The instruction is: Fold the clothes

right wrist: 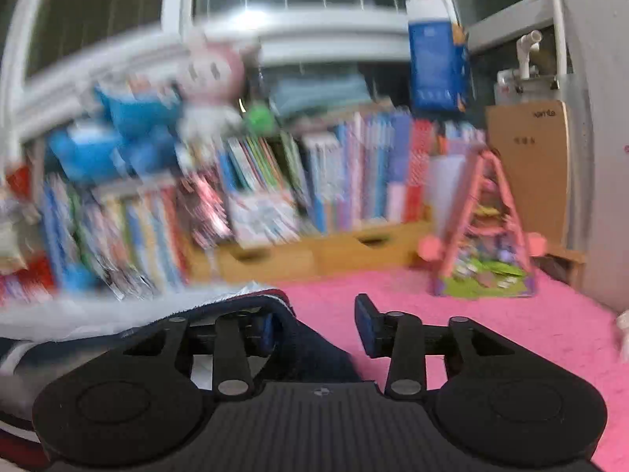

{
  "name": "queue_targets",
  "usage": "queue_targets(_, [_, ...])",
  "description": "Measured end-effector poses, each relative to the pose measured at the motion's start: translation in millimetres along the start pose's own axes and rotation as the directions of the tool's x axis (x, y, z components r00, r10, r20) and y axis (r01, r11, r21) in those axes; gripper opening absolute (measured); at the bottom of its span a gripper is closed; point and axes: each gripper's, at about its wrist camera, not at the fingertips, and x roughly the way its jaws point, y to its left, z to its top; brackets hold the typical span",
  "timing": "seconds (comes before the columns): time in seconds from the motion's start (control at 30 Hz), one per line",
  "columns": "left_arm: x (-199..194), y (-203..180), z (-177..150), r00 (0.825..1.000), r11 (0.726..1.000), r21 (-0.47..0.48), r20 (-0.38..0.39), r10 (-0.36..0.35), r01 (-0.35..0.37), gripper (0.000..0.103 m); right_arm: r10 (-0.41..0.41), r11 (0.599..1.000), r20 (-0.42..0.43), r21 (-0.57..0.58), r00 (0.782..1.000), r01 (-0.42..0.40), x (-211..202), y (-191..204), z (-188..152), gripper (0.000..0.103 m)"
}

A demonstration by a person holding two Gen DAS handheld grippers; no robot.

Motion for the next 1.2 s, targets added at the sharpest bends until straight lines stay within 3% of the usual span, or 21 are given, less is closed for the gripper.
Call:
queue_targets(0.13, [-5, 7, -9, 0.997, 0.995, -0.068, 0.034, -0.074, 0.076, 0.103, -0.036, 0.989, -0.077, -0.147, 0.996, 0.025, 4, 6, -26, 0.041])
queue_targets(0.23, [8, 25, -12, 1.0, 0.982, -0.185, 0.001, 0.027, -0.026, 0.103, -0.011, 0.975, -0.112, -0.224, 0.994, -0.014, -5, 11, -47, 0.043])
queue_targets(0.3, [20, 35, -14, 0.994, 0.969, -0.221, -0.03, 0.11, -0.113, 0.103, 0.075, 0.963, -0.11, -0.251, 0.991, -0.101, -24, 14, -55, 0.045])
queue_targets(0.37, [38, 42, -16, 0.98, 0.959, -0.201, -0.071, 0.187, -0.198, 0.103, 0.189, 0.944, -0.108, -0.254, 0.976, -0.211, -43, 13, -58, 0.054])
queue_targets(0.43, [57, 46, -19, 0.963, 0.951, -0.165, -0.11, 0.245, -0.261, 0.103, 0.372, 0.896, -0.119, -0.213, 0.921, -0.389, -66, 10, -56, 0.056])
queue_targets(0.53, [84, 57, -26, 0.943, 0.932, -0.175, -0.167, 0.288, -0.316, 0.103, 0.623, 0.757, -0.143, -0.137, 0.769, -0.639, -88, 22, -56, 0.065])
queue_targets(0.67, [112, 82, -39, 0.904, 0.883, -0.25, -0.273, 0.33, -0.398, 0.103, 0.767, 0.581, -0.247, -0.124, 0.592, -0.804, -82, 82, -71, 0.067])
queue_targets(0.73, [113, 86, -45, 0.9, 0.88, -0.248, -0.274, 0.338, -0.405, 0.103, 0.779, 0.543, -0.301, -0.116, 0.55, -0.832, -64, 111, -77, 0.067])
queue_targets(0.8, [106, 85, -44, 0.899, 0.878, -0.247, -0.272, 0.342, -0.409, 0.103, 0.751, 0.549, -0.346, -0.145, 0.562, -0.823, -44, 139, -80, 0.067])
queue_targets(0.83, [101, 84, -43, 0.899, 0.877, -0.248, -0.272, 0.344, -0.411, 0.103, 0.728, 0.569, -0.352, -0.165, 0.588, -0.805, -33, 151, -79, 0.067])
queue_targets(0.93, [65, 77, -37, 0.946, 0.905, -0.284, -0.169, 0.277, -0.316, 0.103, 0.706, 0.602, -0.327, -0.192, 0.629, -0.775, -13, 169, -71, 0.068])
queue_targets(0.97, [51, 75, -36, 0.961, 0.915, -0.297, -0.131, 0.245, -0.274, 0.103, 0.712, 0.595, -0.316, -0.205, 0.627, -0.778, -9, 172, -68, 0.072])
queue_targets(1.03, [32, 71, -34, 0.983, 0.926, -0.328, -0.078, 0.169, -0.185, 0.103, 0.725, 0.565, -0.331, -0.216, 0.604, -0.797, 2, 182, -67, 0.082])
queue_targets(1.1, [25, 70, -37, 0.991, 0.93, -0.343, -0.07, 0.117, -0.134, 0.103, 0.739, 0.52, -0.381, -0.204, 0.556, -0.83, 15, 195, -70, 0.084])
queue_targets(1.2, [32, 61, -44, 0.984, 0.936, -0.309, -0.114, 0.14, -0.169, 0.103, 0.741, 0.503, -0.418, -0.175, 0.526, -0.847, 24, 209, -75, 0.079])
